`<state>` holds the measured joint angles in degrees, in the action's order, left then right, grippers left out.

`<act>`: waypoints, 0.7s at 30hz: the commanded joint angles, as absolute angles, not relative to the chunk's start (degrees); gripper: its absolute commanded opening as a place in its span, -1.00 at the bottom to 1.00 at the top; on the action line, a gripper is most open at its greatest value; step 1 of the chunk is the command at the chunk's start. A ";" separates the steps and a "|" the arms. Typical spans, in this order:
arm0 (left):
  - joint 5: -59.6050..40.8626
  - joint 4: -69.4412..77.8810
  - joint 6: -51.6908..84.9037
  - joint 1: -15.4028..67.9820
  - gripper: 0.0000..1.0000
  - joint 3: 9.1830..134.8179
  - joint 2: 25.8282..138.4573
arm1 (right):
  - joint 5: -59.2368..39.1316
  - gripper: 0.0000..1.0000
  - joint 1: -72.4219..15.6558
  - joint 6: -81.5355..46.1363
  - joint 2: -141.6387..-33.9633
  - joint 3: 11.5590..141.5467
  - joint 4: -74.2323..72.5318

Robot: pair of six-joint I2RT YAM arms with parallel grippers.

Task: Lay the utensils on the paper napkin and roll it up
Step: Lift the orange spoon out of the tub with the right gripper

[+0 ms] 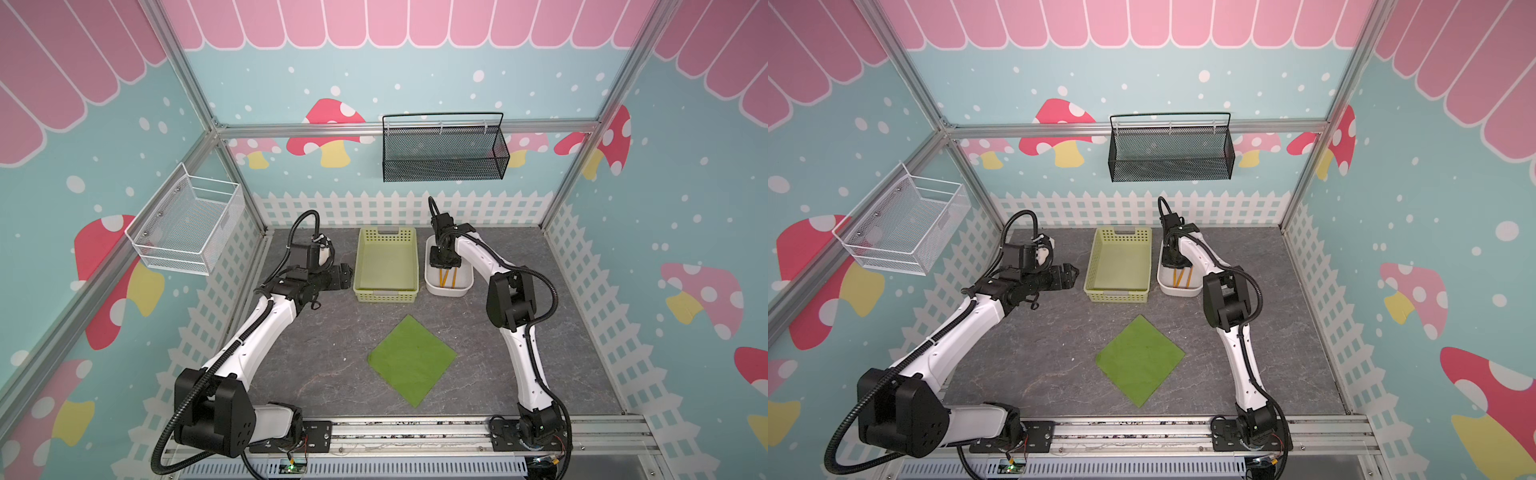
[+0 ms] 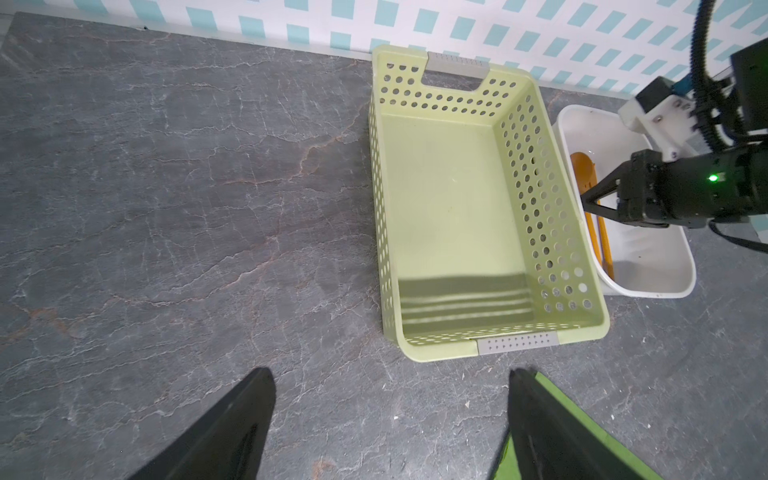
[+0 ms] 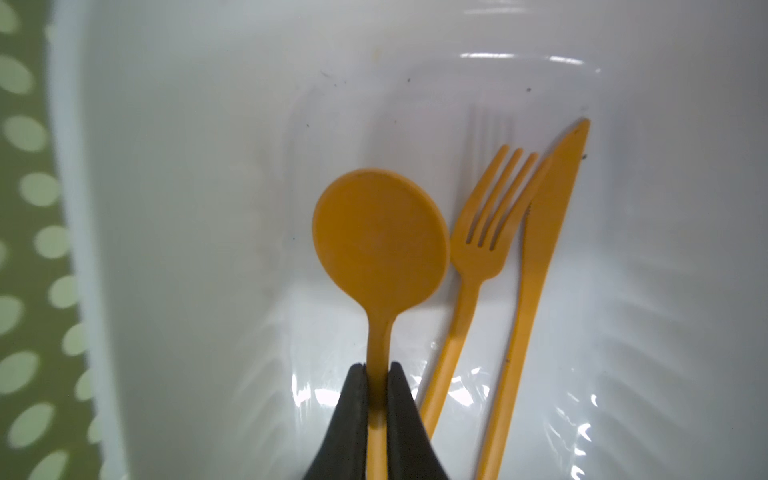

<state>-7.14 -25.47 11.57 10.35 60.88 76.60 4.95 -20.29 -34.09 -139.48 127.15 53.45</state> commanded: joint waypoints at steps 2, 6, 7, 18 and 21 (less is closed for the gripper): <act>-7.13 -26.54 11.34 9.84 0.79 61.28 75.46 | 5.88 -0.80 -20.90 -33.49 -135.06 128.06 56.22; -7.02 -26.54 11.34 9.86 0.79 61.18 75.51 | 5.89 -0.80 -21.01 -33.42 -133.28 128.03 56.64; -6.95 -26.56 11.25 9.84 0.79 61.22 75.49 | 5.92 -0.81 -21.01 -33.45 -132.83 128.01 56.78; -6.15 -26.59 10.99 9.80 0.79 60.92 74.69 | 5.65 -0.85 -22.96 -33.39 -126.68 125.48 58.72; -5.80 -26.67 10.83 9.85 0.79 60.80 74.12 | 5.01 -0.85 -23.91 -33.79 -123.57 121.75 57.81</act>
<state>-6.96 -25.52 11.55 10.15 60.88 75.92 5.21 -22.81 -33.50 -127.33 124.29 56.58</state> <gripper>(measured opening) 0.896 0.079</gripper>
